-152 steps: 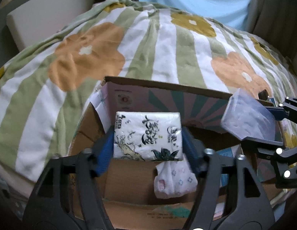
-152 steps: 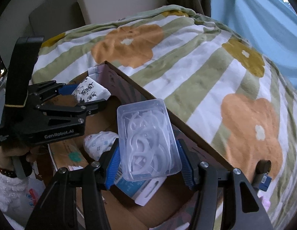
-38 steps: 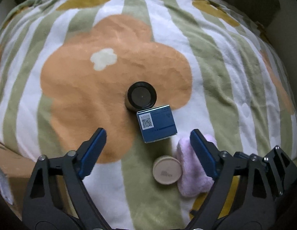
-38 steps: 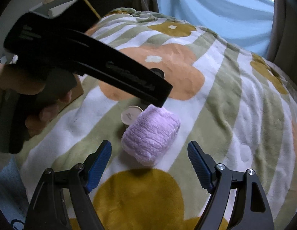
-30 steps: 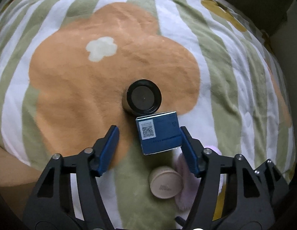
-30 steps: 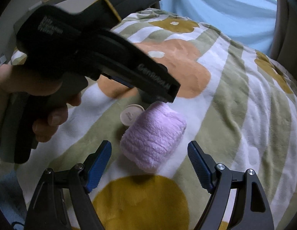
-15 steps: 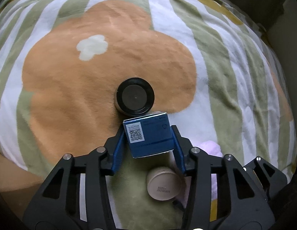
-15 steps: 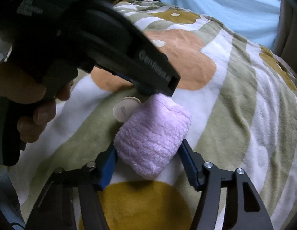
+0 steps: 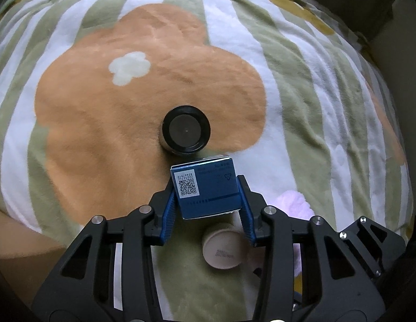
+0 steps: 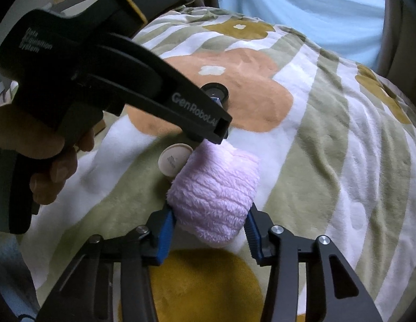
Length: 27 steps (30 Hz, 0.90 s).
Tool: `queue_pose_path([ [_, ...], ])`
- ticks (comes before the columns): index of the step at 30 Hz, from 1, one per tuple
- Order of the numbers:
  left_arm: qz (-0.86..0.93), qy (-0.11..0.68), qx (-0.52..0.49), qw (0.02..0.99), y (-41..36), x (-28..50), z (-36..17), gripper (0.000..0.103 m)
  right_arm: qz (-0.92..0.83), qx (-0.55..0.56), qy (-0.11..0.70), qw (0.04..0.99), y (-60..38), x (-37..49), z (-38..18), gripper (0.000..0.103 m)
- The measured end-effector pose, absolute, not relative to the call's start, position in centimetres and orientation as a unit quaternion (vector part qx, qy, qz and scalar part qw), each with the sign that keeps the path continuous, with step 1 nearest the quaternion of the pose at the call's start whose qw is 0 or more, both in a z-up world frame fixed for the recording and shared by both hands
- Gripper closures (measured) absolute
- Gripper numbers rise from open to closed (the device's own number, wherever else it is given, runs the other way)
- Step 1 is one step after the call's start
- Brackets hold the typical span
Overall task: Organize objects
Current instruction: 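Grasp the small blue box with the left tool while the right tool grasps the pink towel, then carry the blue box and pink towel over the cardboard box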
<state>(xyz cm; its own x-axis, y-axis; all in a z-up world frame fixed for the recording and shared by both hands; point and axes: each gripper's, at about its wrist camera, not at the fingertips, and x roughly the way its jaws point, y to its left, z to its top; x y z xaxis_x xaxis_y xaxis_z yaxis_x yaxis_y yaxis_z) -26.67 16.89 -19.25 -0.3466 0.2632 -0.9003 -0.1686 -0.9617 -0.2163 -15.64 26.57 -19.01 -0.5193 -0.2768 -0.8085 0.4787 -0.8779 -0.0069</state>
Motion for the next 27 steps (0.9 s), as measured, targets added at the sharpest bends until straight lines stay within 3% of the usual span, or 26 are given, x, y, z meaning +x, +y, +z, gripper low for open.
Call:
queue_pose_path([
  [27,0.858,-0.04,-0.491,0.149,13.4,-21.1,-9.4,0.066,-0.88,0.423,0.081,0.2,25.8,-11.8,-12.3,0.061],
])
